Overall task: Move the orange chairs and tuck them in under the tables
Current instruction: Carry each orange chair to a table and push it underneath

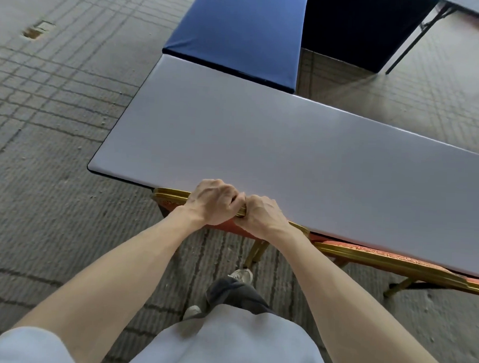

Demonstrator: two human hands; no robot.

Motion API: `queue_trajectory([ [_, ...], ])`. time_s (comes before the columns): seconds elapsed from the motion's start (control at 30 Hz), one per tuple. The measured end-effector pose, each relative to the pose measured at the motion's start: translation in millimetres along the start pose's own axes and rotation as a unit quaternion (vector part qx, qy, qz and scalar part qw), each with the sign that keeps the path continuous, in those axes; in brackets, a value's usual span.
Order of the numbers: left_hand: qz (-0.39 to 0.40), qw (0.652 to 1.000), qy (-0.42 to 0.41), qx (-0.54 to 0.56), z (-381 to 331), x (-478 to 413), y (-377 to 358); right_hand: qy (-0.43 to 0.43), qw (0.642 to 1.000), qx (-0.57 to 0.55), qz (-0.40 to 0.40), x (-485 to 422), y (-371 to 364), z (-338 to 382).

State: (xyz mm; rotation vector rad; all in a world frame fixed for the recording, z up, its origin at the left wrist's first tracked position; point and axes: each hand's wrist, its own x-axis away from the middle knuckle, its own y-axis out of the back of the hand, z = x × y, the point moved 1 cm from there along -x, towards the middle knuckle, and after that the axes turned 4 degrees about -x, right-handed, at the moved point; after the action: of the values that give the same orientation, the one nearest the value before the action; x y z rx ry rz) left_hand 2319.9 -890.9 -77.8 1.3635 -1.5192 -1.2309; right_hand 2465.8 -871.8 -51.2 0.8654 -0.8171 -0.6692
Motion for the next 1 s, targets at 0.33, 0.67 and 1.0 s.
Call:
queue_trajectory([
  [0.33, -0.009, 0.999, 0.05, 0.002, 17.9, 13.9, -28.1, 0.049, 0.991, 0.017, 0.122, -24.0, -14.8, -7.6],
  [0.67, -0.015, 0.996, 0.09, 0.012, 8.6, 12.9, -29.9, 0.047, 0.991, 0.033, 0.121, -21.5, -12.1, -12.3],
  [1.0, 0.116, 0.987, 0.09, 0.073, 18.2, -2.7, -22.1, 0.0, 0.967, -0.12, 0.226, -27.9, 14.7, -19.4],
])
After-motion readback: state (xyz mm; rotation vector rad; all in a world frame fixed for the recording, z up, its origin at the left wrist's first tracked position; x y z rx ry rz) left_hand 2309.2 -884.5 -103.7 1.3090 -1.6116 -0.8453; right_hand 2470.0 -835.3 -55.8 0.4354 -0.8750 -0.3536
